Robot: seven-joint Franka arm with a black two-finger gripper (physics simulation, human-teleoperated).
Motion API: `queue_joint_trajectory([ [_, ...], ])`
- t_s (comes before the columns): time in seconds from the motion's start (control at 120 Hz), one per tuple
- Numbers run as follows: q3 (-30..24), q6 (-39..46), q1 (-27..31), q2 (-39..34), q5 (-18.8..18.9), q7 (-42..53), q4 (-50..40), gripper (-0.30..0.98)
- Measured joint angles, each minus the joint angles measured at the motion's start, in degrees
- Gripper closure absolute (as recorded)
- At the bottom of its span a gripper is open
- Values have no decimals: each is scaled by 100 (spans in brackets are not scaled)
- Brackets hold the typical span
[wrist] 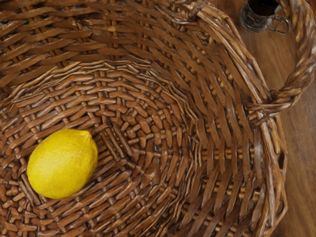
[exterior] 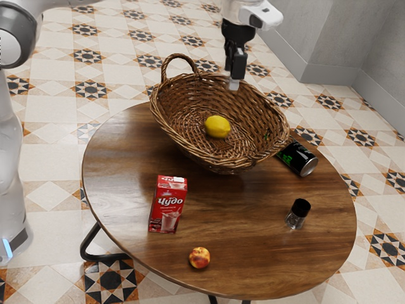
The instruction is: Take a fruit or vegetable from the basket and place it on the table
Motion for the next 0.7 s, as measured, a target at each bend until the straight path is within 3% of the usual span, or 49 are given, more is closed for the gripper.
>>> queue_joint_trajectory([
  [0.392,82,299,-78,440,398,-70,-311,2],
  [0.533,-399,445,442,425,430,70,-669,2],
  [0.7,-495,434,628,372,446,420,-633,2],
])
